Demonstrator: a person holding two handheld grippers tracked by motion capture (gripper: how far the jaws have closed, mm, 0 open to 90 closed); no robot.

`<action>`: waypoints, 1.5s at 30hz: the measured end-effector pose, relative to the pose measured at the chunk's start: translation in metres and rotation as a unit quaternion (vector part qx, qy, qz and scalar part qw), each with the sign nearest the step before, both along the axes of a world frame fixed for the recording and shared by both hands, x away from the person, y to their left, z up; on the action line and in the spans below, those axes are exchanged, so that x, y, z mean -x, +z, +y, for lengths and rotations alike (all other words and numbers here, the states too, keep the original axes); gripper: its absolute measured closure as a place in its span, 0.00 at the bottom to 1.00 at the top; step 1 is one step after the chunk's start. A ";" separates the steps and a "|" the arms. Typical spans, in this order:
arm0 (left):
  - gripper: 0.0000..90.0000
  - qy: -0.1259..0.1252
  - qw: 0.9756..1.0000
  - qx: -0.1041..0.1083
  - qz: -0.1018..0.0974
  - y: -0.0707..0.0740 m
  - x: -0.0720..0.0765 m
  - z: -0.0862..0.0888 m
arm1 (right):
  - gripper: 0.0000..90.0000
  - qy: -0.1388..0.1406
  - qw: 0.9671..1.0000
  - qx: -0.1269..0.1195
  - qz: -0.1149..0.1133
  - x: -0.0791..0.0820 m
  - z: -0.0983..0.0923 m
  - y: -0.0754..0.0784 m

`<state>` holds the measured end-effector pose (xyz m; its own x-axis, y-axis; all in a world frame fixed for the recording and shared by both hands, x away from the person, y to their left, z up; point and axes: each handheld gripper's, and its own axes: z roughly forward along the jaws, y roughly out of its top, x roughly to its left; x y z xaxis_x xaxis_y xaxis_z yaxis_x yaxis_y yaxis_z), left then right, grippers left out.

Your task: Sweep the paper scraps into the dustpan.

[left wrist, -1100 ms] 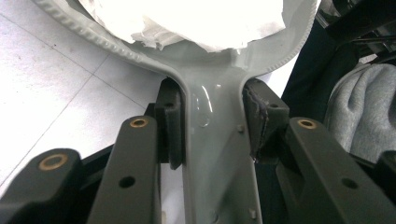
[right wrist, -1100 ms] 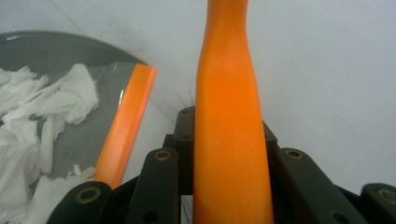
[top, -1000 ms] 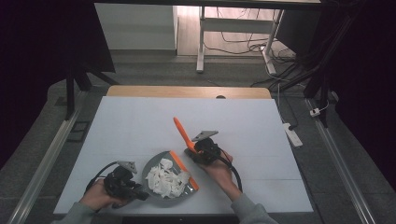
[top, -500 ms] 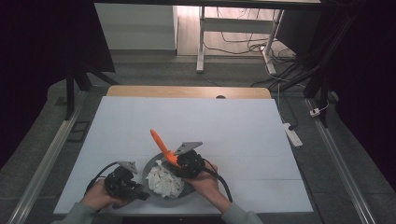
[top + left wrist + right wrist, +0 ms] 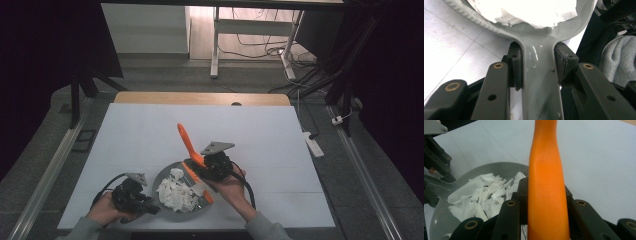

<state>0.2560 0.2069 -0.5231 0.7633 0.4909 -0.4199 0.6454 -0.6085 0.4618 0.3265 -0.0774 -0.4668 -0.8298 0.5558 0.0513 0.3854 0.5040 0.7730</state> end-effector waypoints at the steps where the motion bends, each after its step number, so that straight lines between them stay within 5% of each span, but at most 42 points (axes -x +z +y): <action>1: 0.69 0.001 1.000 0.001 -0.001 0.000 0.000 0.000 | 0.80 -0.001 1.000 0.000 0.000 -0.001 -0.002 0.001; 28: 0.69 0.016 0.999 0.009 -0.035 0.003 0.001 0.003 | 0.80 -0.067 0.998 0.014 0.006 -0.014 -0.062 -0.002; 45: 0.69 0.044 0.996 0.028 -0.078 0.009 0.005 0.008 | 0.80 -0.084 0.996 0.005 -0.006 -0.015 -0.093 0.001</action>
